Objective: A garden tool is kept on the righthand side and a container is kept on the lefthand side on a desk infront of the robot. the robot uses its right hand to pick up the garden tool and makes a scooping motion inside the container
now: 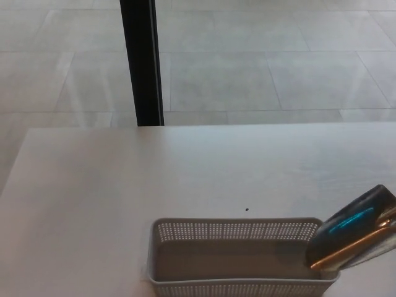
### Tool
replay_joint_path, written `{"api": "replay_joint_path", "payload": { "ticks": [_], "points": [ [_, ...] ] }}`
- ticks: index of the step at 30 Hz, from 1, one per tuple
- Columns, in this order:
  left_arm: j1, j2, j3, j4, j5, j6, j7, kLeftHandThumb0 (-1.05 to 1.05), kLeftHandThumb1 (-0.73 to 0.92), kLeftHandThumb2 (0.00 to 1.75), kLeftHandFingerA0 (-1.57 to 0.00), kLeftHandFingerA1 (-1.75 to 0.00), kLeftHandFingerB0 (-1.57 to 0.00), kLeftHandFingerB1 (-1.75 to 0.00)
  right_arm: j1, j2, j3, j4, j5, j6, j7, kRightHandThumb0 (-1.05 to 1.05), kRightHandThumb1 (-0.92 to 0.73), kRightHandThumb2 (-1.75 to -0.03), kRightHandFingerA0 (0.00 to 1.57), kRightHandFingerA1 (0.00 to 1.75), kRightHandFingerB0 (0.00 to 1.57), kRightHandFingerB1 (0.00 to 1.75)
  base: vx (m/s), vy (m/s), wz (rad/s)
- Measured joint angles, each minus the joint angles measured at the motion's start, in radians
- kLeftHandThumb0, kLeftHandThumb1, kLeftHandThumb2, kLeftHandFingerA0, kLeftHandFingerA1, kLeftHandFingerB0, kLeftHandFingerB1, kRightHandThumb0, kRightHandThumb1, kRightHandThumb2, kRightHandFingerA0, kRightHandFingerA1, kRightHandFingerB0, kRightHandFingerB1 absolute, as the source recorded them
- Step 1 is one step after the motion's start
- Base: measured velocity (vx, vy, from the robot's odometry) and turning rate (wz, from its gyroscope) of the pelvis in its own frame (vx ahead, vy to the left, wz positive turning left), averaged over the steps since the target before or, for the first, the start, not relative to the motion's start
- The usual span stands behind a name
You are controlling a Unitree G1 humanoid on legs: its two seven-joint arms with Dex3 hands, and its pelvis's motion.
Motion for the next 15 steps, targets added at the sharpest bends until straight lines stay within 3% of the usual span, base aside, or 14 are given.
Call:
{"api": "replay_joint_path", "payload": {
  "ticks": [1,4,7,8,9,10,15],
  "points": [
    [0.0,0.0,0.0,0.0,0.0,0.0,0.0,-0.52,0.59,0.58,-0.68,-0.73,-0.59,-0.46,-0.003,0.0,0.004,0.002,-0.012,-0.004,-0.011,-0.31,-0.6,-0.7,0.92,1.71,0.78,1.38,0.0,0.0,0.0],
    [0.001,0.002,0.0,-0.001,0.0,-0.001,-0.004,-0.52,0.61,0.59,-0.66,-0.73,-0.61,-0.47,-0.019,0.001,0.015,0.008,-0.051,-0.019,-0.046,-0.29,-0.54,-0.7,0.88,1.74,0.69,1.49,0.0,0.0,0.0],
    [0.001,0.004,0.0,-0.002,0.0,-0.003,-0.01,-0.52,0.61,0.58,-0.67,-0.71,-0.61,-0.47,-0.031,0.006,0.016,0.008,-0.065,-0.027,-0.051,-0.28,-0.53,-0.67,0.88,1.72,0.73,1.43,0.0,0.0,0.0],
    [0.001,0.004,0.0,-0.002,0.0,-0.005,-0.011,-0.54,0.6,0.58,-0.68,-0.73,-0.64,-0.48,-0.033,0.009,0.016,0.005,-0.071,-0.027,-0.051,-0.23,-0.46,-0.75,0.89,1.72,0.77,1.4,0.0,0.0,0.0],
    [0.001,0.004,0.0,-0.002,0.0,-0.005,-0.011,-0.54,0.6,0.58,-0.68,-0.73,-0.64,-0.48,-0.033,0.011,0.016,0.002,-0.074,-0.026,-0.051,-0.23,-0.46,-0.75,0.89,1.72,0.77,1.4,0.0,0.0,0.0],
    [0.002,0.003,-0.001,-0.002,0.0,-0.006,-0.011,-0.53,0.62,0.59,-0.67,-0.74,-0.6,-0.47,-0.032,0.015,0.015,-0.002,-0.079,-0.023,-0.051,-0.21,-0.5,-0.72,0.91,1.69,0.84,1.24,0.0,0.0,0.0],
    [0.004,0.003,-0.008,0.0,0.001,-0.007,-0.011,-0.53,0.61,0.58,-0.66,-0.76,-0.59,-0.48,-0.021,0.064,0.001,-0.031,-0.077,0.011,-0.004,-0.18,-0.51,-0.76,0.95,1.67,0.85,1.17,0.0,0.0,0.0]
  ]
}}
